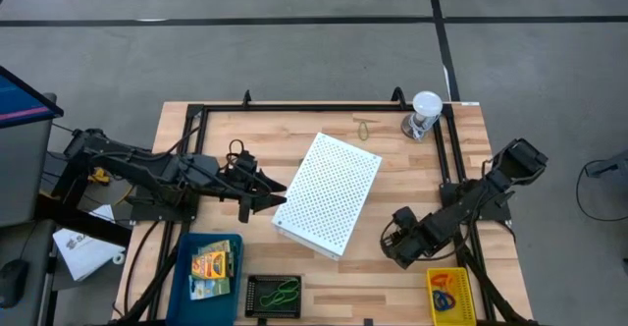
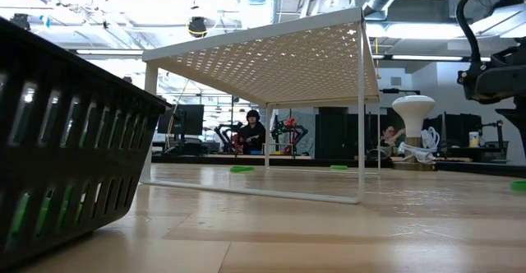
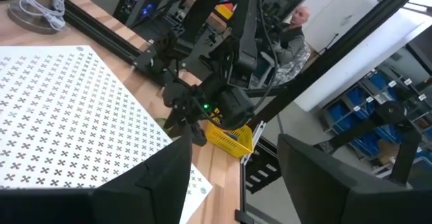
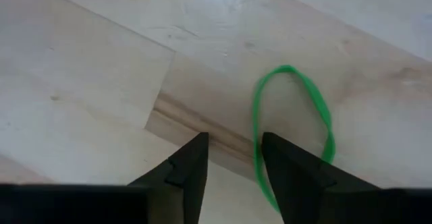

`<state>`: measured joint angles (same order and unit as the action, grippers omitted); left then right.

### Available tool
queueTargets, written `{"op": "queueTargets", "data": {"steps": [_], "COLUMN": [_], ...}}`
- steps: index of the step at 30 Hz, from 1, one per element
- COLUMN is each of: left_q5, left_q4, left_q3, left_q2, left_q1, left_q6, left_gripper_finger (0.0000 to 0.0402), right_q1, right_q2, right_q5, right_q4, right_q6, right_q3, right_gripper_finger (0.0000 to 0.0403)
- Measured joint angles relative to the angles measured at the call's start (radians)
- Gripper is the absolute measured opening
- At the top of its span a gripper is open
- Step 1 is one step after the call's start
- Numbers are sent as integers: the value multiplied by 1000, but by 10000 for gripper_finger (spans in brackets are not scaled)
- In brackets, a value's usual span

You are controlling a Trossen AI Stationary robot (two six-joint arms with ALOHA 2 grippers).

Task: Pick & Place Office Desk Supplies
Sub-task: Put the green rubber band into the black bin

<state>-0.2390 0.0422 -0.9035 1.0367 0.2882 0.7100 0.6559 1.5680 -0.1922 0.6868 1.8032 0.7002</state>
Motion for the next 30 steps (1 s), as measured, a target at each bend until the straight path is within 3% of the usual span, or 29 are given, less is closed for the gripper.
{"op": "queueTargets", "data": {"steps": [4, 10, 15, 18, 24, 30], "left_q5": [0, 5, 21, 29, 30, 26], "left_q4": [-1, -7, -7, -7, -33, -153], "left_q3": [0, 0, 0, 0, 1, 1], "left_q2": [0, 0, 0, 0, 22, 91], "left_q1": [0, 0, 8, 19, 52, 47], "left_q6": [7, 6, 1, -9, -53, -128], "left_gripper_finger": [214, 214, 214, 214, 214, 214], "right_q1": [1, 7, 22, 54, 127, 72], "right_q2": [2, 3, -40, -104, -225, -234], "right_q5": [3, -11, -35, -139, -505, -596], "right_q4": [31, 57, 42, 44, -39, -263], "right_q6": [3, 2, 33, 73, 41, -228], "right_q3": [1, -2, 8, 70, 229, 369], "right_gripper_finger": [110, 12, 3, 2, 1, 1]}}
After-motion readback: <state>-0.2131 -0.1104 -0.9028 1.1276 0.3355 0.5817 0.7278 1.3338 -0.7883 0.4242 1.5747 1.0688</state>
